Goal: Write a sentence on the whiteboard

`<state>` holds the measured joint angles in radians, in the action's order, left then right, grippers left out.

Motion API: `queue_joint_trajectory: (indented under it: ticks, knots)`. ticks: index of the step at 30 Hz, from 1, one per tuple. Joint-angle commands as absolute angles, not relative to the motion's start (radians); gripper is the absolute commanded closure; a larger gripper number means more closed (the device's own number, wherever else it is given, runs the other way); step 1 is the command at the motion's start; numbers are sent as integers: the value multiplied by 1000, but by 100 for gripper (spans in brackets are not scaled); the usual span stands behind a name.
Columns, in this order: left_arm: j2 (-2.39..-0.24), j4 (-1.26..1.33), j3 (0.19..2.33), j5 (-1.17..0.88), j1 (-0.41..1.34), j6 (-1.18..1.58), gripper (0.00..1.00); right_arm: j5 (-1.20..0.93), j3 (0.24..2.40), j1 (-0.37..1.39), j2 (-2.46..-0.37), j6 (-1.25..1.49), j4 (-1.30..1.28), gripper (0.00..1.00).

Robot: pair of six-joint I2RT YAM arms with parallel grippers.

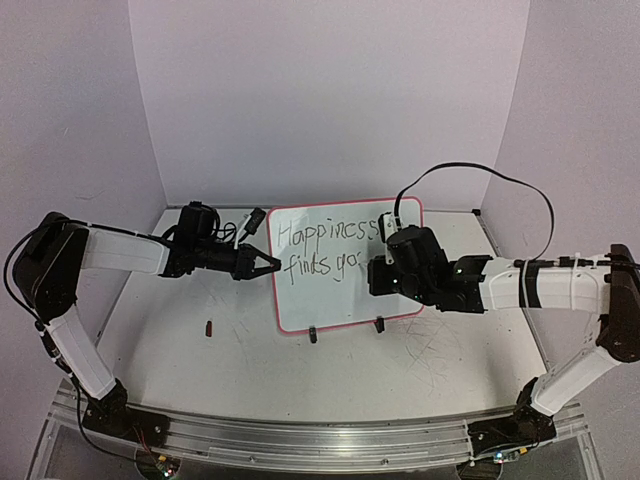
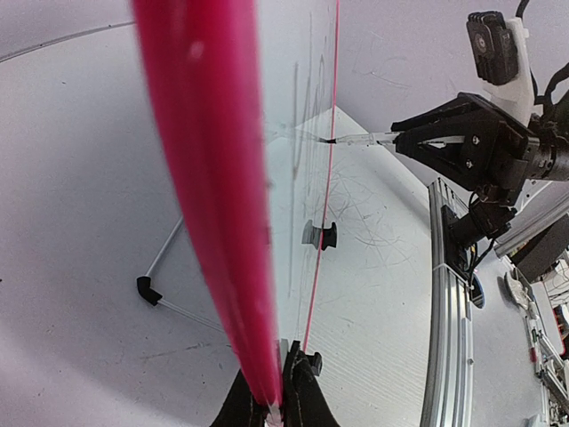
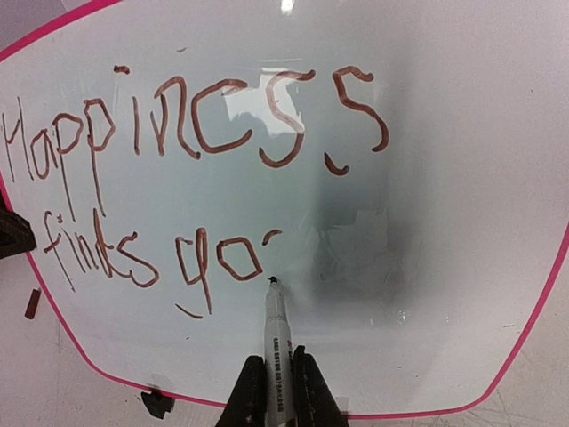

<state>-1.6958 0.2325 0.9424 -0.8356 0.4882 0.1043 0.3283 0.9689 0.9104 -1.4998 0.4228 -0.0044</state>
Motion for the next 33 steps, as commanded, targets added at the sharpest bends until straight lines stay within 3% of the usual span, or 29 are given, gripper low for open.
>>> queue_joint_trajectory:
  ticks: [1, 33]
  knots:
    - [-1726, 157, 948, -691, 496, 40, 100, 361, 1017, 912, -1457, 407, 20, 100]
    - [-1726, 157, 948, -689, 495, 36, 100, 358, 1013, 894, -1512, 398, 18, 100]
